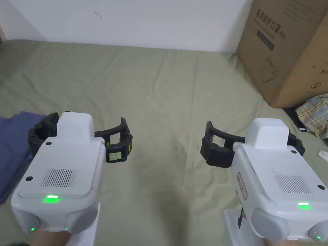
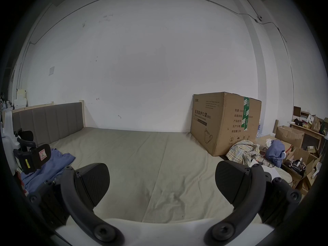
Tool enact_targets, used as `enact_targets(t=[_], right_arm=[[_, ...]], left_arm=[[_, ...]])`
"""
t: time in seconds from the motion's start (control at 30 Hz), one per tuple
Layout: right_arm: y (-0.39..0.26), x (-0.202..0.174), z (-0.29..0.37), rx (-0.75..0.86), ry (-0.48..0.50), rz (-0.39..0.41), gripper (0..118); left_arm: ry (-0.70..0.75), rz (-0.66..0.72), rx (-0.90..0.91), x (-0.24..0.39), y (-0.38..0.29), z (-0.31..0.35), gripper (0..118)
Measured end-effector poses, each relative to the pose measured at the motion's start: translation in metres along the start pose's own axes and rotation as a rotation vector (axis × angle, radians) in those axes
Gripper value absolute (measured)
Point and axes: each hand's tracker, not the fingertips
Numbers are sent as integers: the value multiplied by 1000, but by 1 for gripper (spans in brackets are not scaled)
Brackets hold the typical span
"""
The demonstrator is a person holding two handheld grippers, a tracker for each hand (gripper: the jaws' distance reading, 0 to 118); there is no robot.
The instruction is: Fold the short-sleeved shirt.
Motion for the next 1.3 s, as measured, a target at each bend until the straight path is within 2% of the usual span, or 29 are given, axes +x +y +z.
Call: enact_targets(t=[1.2,1.27,1.3], right_arm=[[-1,0,2,-1,2,-2,117],[-1,0,2,-2,-5,8,117],[-1,-1,0,-11,-15,38,117]], left_arm=[[0,7,0,-1,-3,0,118],[-1,3,0,-1,-3,1,118],[-3,-12,-1,0,-2,0,118]])
